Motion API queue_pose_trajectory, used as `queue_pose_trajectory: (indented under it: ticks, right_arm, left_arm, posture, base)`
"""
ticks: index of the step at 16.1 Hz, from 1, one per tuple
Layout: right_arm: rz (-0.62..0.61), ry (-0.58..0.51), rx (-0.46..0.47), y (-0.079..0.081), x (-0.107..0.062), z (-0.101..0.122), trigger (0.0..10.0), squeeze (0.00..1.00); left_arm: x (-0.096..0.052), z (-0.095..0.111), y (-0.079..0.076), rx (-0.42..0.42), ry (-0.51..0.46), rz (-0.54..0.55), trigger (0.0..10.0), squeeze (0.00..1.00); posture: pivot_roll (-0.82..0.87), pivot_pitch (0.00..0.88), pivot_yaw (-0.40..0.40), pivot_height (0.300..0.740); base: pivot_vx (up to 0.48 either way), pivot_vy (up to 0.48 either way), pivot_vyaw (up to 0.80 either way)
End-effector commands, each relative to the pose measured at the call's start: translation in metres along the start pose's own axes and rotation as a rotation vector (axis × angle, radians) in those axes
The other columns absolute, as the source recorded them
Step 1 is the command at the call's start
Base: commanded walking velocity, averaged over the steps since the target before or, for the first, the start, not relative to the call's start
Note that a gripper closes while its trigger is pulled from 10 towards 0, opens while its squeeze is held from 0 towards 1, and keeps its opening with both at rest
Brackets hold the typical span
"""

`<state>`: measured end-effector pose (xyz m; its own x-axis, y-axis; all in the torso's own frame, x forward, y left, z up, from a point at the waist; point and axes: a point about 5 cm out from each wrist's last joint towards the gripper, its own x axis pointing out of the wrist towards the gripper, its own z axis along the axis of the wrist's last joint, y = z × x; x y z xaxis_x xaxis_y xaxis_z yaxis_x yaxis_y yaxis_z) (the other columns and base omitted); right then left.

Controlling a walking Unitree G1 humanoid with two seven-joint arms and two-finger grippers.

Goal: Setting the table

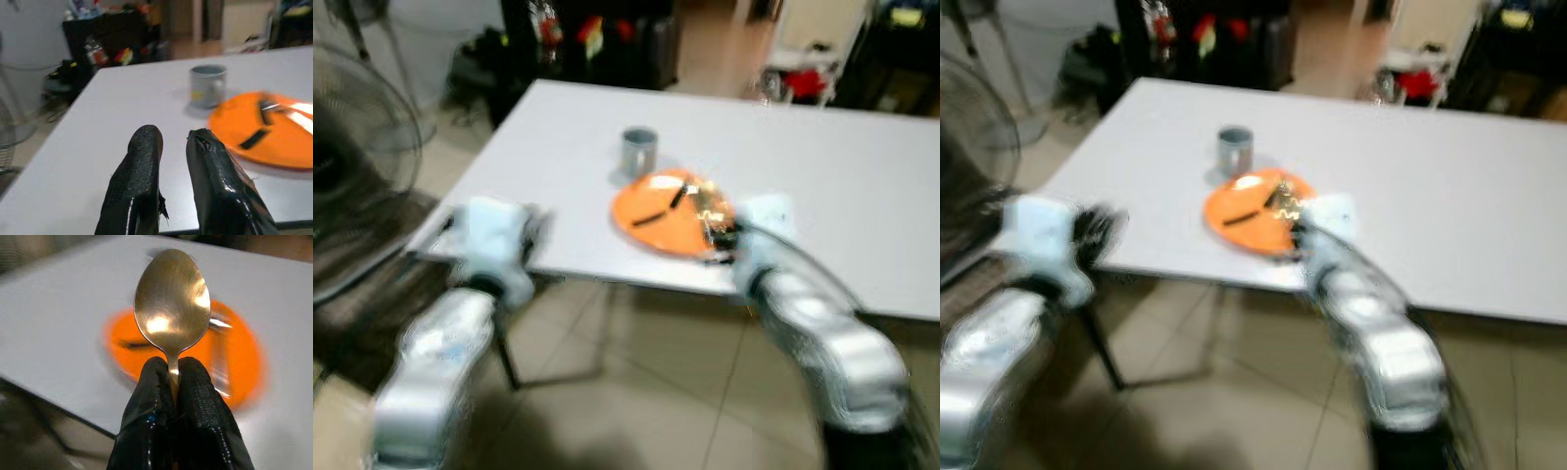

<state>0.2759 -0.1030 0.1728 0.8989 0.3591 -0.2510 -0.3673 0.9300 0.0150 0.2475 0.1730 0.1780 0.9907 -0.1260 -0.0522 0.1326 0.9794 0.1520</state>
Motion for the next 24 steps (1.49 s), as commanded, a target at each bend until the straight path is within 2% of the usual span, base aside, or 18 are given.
queue_pose_trajectory:
  ticks: [1,11,14,18,19,24]
  right_arm:
    - [-0.04,0.006,-0.012,-0.013,-0.002,-0.001,10.0,0.0]
    - [0.004,0.024,-0.005,-0.009,0.007,-0.004,10.0,0.0]
    - [-0.026,0.089,-0.03,-0.007,0.014,-0.013,10.0,0.0]
    - [-0.089,0.184,-0.008,-0.005,0.037,-0.028,10.0,0.0]
    - [-0.105,0.204,0.006,-0.004,0.048,-0.032,10.0,0.0]
    - [-0.127,0.228,0.054,0.004,0.087,-0.039,10.0,0.0]
  left_arm:
    - [0.002,0.007,-0.009,-0.007,-0.034,-0.045,10.0,0.0]
    - [0.0,0.004,-0.004,0.014,-0.016,-0.062,10.0,0.0]
    - [-0.001,0.004,-0.006,0.015,-0.013,-0.087,10.0,0.0]
    - [-0.002,0.001,-0.012,0.04,0.006,-0.165,10.0,0.0]
    - [-0.002,0.001,-0.013,0.043,0.01,-0.189,10.0,0.0]
    - [-0.007,0.006,-0.018,0.056,-0.002,-0.299,10.0,0.0]
  posture:
    - [-0.08,0.0,-0.002,0.74]
    - [-0.07,0.0,0.008,0.74]
    - [-0.07,0.0,0.011,0.74]
    - [-0.07,0.011,0.022,0.74]
    - [-0.06,0.017,0.023,0.74]
    - [-0.03,0.027,0.024,0.74]
  base:
    - [0.337,0.0,0.0]
    - [0.33,0.0,0.0]
    - [0.311,0.0,0.0]
    - [0.0,0.0,0.0]
    - [0.0,0.0,0.0]
    - [0.0,0.0,0.0]
